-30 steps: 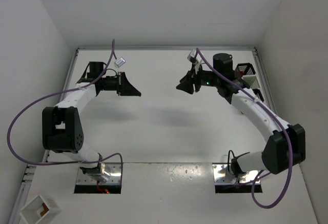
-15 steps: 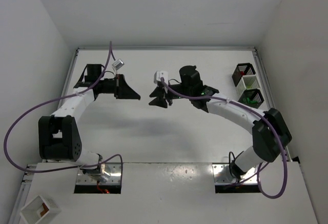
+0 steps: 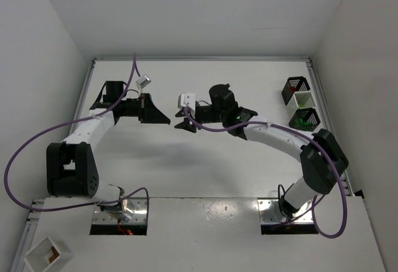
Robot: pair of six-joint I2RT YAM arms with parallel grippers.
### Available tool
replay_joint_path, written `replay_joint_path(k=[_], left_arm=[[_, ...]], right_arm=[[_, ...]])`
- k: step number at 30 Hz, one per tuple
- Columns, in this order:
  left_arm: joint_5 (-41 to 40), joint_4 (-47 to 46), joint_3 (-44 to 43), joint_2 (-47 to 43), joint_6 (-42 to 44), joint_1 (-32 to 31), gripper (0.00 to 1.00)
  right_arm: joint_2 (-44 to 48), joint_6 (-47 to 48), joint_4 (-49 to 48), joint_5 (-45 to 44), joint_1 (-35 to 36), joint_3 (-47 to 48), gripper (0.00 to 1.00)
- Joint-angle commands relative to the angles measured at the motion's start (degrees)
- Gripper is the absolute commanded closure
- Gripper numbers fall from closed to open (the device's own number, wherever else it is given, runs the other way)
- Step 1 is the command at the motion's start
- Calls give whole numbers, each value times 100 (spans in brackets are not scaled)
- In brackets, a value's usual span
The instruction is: Sort the legos into containers by color
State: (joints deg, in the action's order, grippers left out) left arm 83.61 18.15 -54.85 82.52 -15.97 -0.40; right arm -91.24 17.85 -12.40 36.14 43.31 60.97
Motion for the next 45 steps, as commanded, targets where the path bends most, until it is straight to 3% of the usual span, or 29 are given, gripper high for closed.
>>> replay_joint_path(k=[1, 39, 43, 44, 45], left_arm=[[349, -119, 18, -201, 59, -30, 96], [138, -66, 71, -96, 59, -30, 98], [138, -66, 71, -96, 59, -30, 98], [138, -66, 71, -96, 59, -30, 98], [138, -66, 71, -96, 59, -30, 90]], right_arm=[[-8, 167, -350, -98, 143, 275, 57], [-263, 8, -245, -520, 529, 504, 56], [-263, 8, -306, -520, 529, 442, 73], [-263, 8, -306, -520, 529, 442, 82], [-263, 8, -306, -581, 529, 442, 86]])
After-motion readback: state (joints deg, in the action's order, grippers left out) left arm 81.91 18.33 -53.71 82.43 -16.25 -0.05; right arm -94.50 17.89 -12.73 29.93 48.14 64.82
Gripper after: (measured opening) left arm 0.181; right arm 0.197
